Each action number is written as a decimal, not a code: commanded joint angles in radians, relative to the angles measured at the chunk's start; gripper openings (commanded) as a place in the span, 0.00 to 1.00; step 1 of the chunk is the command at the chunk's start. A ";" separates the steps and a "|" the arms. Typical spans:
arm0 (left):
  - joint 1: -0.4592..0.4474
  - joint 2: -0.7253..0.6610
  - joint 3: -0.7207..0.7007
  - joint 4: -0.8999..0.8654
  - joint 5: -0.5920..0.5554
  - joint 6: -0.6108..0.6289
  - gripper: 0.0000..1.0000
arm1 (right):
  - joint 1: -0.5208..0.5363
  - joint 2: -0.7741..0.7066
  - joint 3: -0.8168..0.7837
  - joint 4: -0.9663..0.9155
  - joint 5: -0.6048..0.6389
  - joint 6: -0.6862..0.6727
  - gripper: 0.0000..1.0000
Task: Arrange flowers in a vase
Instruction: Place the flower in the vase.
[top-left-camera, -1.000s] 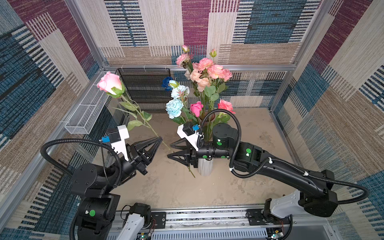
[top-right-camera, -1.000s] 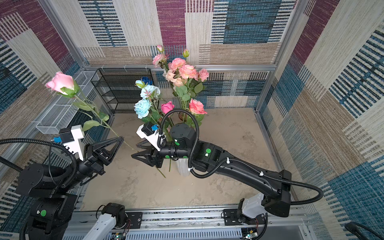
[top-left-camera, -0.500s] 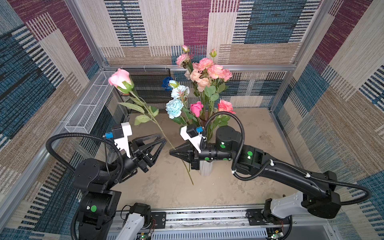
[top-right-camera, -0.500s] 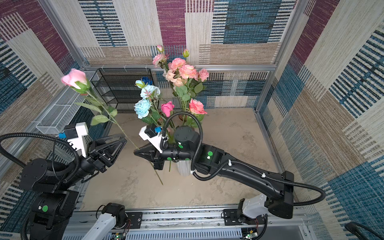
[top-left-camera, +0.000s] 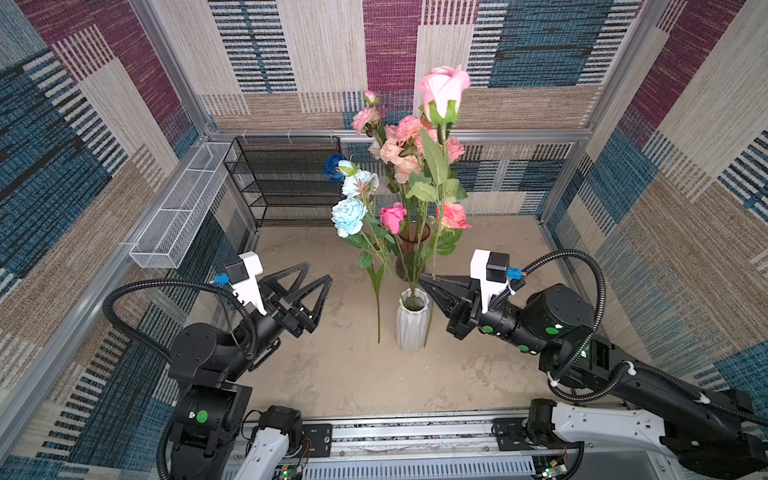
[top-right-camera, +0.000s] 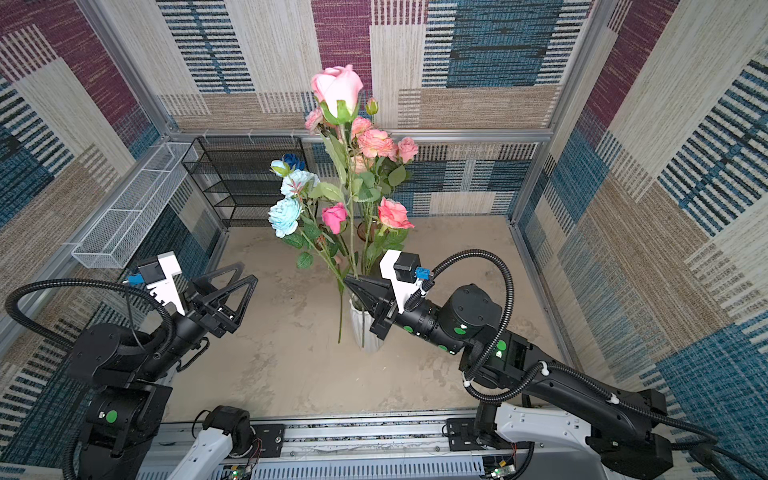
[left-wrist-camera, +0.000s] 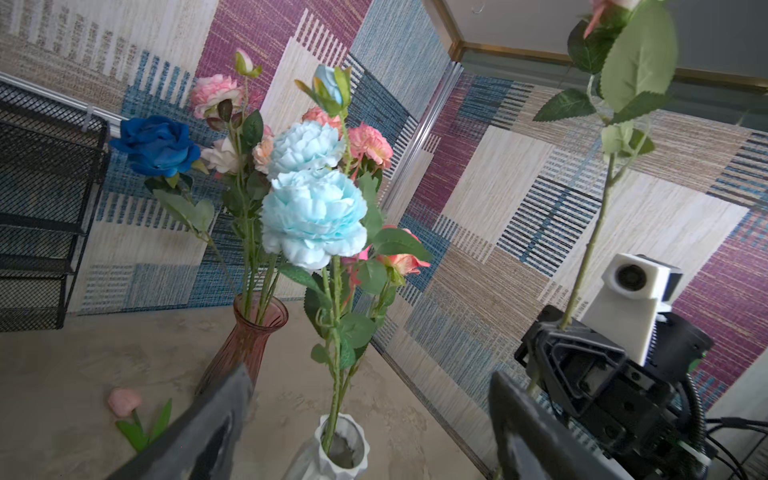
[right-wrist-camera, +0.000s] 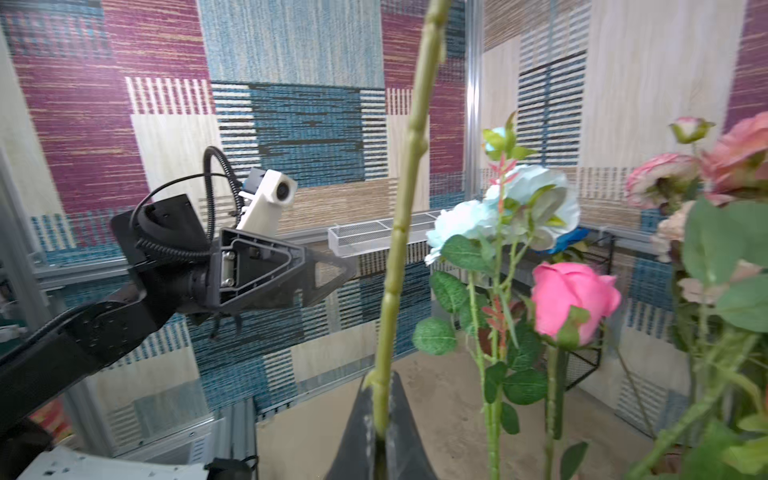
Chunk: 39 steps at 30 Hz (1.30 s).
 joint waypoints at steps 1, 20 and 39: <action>0.001 -0.003 -0.029 -0.007 -0.053 0.037 0.91 | -0.003 0.030 -0.008 0.151 0.135 -0.131 0.00; 0.001 0.039 -0.161 0.027 -0.045 -0.008 0.89 | -0.196 0.214 -0.091 0.429 0.014 -0.223 0.00; 0.001 0.136 -0.239 0.064 -0.006 -0.049 0.86 | -0.204 0.090 -0.300 0.290 -0.026 0.051 0.52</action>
